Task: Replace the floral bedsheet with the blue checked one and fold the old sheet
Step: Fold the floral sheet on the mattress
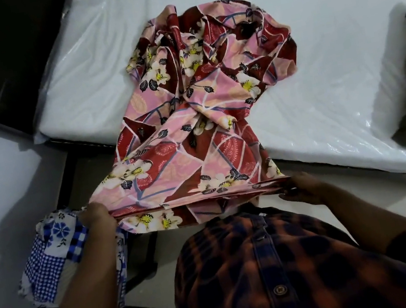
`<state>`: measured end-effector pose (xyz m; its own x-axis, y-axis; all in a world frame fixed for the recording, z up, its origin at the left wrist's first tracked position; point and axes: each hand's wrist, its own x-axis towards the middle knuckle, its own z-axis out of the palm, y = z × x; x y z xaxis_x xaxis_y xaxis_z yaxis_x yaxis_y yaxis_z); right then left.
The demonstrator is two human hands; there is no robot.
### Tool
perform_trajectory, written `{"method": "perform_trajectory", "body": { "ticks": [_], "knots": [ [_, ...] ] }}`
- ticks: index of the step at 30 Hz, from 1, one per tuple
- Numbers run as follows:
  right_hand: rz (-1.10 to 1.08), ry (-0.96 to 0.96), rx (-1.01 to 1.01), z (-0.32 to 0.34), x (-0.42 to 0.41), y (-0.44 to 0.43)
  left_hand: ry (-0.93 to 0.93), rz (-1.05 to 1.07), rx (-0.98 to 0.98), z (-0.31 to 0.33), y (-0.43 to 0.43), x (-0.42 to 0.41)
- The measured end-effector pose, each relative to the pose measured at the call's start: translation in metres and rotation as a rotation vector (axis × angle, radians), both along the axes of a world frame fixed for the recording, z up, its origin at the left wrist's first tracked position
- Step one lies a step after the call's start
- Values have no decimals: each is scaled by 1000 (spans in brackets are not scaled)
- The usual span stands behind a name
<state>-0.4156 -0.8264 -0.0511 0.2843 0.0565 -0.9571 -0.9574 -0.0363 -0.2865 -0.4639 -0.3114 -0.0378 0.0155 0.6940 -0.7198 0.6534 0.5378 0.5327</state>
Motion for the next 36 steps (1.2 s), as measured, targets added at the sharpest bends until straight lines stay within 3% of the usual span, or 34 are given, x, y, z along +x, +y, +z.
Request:
{"method": "perform_trajectory", "body": {
  "ticks": [2,4,7,10,12,16,19,21,23,25,28,32,36],
  "knots": [
    [-112,-6,68,-2,-9,4,175,-184,191,-8,2,1],
    [-141,-37,66,-4,-13,4,-46,-53,244,-8,2,0],
    [-75,-43,59,-8,-11,2,19,-319,304,6,-11,4],
    [118,-163,-125,-13,-10,7,156,-638,194,5,-3,2],
    [133,-177,-193,-17,-12,8,269,-815,70,2,7,-1],
    [178,76,-53,-21,-14,8,378,-909,1,-6,17,-15],
    [403,238,-54,-26,-15,11,305,-816,-112,-15,24,-25],
    [486,189,-93,-21,-15,19,157,-660,-296,-27,32,-35],
    [412,37,-125,-18,-12,27,-58,-489,-451,-14,23,-41],
    [144,-82,-56,-8,-3,37,-245,-381,-551,9,7,-41],
    [-183,-230,-90,9,30,54,-400,-268,-559,19,-3,-40],
    [-309,-404,-80,33,101,85,-570,-72,-452,34,-22,-36],
    [-38,-691,-136,61,158,114,-791,187,-404,71,-54,-32]
  ]
}}
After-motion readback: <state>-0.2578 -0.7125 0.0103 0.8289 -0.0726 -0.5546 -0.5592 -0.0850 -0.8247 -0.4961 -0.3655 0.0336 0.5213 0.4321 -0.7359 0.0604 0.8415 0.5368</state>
